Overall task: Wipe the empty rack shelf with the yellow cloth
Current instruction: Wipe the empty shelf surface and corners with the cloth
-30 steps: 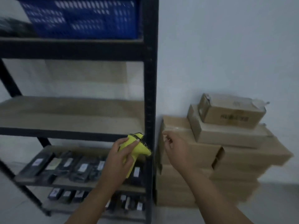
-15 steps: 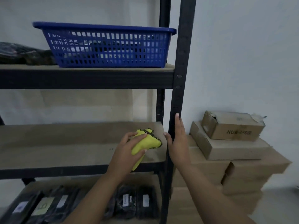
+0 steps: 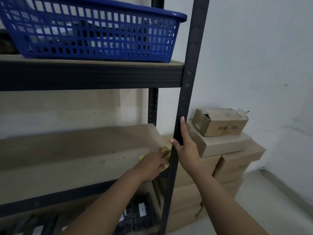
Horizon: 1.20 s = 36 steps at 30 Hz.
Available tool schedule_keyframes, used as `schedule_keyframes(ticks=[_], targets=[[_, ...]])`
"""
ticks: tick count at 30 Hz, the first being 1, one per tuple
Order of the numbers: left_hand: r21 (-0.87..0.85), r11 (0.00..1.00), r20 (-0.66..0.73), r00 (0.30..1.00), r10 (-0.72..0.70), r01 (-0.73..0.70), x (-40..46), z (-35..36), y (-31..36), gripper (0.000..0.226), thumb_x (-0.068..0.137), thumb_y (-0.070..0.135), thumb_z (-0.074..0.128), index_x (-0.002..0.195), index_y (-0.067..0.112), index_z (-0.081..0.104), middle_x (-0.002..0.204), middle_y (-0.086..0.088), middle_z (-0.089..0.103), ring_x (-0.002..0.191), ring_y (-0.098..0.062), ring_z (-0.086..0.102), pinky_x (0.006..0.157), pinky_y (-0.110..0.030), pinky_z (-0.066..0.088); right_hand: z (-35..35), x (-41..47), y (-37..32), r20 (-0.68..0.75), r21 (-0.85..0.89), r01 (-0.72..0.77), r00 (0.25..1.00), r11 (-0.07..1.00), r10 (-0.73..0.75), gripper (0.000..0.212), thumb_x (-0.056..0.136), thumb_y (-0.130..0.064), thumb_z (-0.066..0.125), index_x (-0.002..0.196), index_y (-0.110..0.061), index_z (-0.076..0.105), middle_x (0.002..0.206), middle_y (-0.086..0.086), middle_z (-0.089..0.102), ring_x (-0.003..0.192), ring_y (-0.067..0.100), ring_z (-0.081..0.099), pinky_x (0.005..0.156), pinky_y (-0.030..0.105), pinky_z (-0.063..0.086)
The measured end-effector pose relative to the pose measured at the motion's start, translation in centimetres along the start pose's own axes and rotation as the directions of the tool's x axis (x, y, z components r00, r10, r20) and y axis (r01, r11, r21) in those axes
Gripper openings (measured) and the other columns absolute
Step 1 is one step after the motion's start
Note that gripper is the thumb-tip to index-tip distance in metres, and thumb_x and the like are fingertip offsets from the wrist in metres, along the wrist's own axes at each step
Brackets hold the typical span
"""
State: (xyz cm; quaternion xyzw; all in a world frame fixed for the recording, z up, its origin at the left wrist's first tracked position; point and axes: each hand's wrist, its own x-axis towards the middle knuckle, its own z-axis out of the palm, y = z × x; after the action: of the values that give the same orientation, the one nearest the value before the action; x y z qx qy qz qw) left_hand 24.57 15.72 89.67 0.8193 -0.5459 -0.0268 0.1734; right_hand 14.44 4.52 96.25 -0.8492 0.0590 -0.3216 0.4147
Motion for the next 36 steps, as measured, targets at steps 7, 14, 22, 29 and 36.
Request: schedule_keyframes(ticks=[7, 14, 22, 29, 36], targets=[[0.207, 0.973, 0.054, 0.994, 0.095, -0.105, -0.5, -0.9, -0.5, 0.043, 0.101, 0.03, 0.028, 0.144, 0.025, 0.035, 0.158, 0.005, 0.014, 0.144, -0.015, 0.008, 0.114, -0.034, 0.011, 0.4, -0.2, -0.2, -0.022, -0.01, -0.022, 1.0, 1.0, 0.022, 0.074, 0.094, -0.024, 0.051, 0.127, -0.061, -0.004, 0.136, -0.034, 0.017, 0.134, 0.009, 0.033, 0.097, 0.02, 0.033], [0.208, 0.975, 0.129, 0.991, 0.047, -0.073, 0.7, -1.1, -2.4, 0.046, 0.098, 0.047, 0.028, 0.141, 0.031, 0.037, 0.157, 0.002, 0.017, 0.144, -0.02, 0.011, 0.116, -0.04, 0.017, 0.8, 0.1, 0.0, -0.039, -0.01, -0.018, 0.999, 1.0, 0.017, 0.075, 0.095, -0.021, 0.051, 0.13, -0.058, -0.004, 0.135, -0.039, 0.011, 0.131, -0.007, 0.018, 0.102, 0.012, 0.025], [0.145, 0.97, 0.039, 0.979, -0.2, 0.193, 1.8, -2.3, -6.1, 0.048, 0.099, 0.037, 0.033, 0.146, 0.033, 0.023, 0.157, -0.002, 0.015, 0.142, -0.023, 0.019, 0.112, -0.033, 0.021, 0.7, -0.1, -0.1, -0.014, -0.023, -0.037, 0.999, 0.999, 0.037, 0.074, 0.095, -0.023, 0.049, 0.126, -0.061, -0.007, 0.137, -0.037, 0.011, 0.128, -0.009, 0.016, 0.097, 0.005, 0.019], [0.115, 0.99, -0.08, 0.994, -0.07, 0.079, -3.8, 0.1, -1.7, 0.043, 0.099, 0.035, 0.034, 0.142, 0.037, 0.033, 0.156, 0.004, 0.02, 0.142, -0.021, 0.017, 0.113, -0.035, 0.019, 1.2, -0.2, 0.2, -0.052, -0.003, -0.025, 0.998, 1.0, 0.025, 0.071, 0.096, -0.023, 0.048, 0.125, -0.06, -0.005, 0.13, -0.044, 0.007, 0.128, -0.01, 0.015, 0.096, 0.002, 0.019], [0.158, 0.985, 0.021, 0.997, -0.076, 0.072, 1.0, -0.5, -1.5, 0.042, 0.1, 0.042, 0.024, 0.142, 0.039, 0.032, 0.157, 0.006, 0.015, 0.144, -0.021, 0.009, 0.115, -0.038, 0.011, 2.7, -0.4, 0.9, -0.158, 0.051, 0.002, 0.987, 0.999, 0.006, 0.062, 0.096, -0.019, 0.047, 0.129, -0.052, 0.006, 0.13, -0.042, 0.013, 0.114, -0.038, 0.01, 0.091, -0.01, 0.016]])
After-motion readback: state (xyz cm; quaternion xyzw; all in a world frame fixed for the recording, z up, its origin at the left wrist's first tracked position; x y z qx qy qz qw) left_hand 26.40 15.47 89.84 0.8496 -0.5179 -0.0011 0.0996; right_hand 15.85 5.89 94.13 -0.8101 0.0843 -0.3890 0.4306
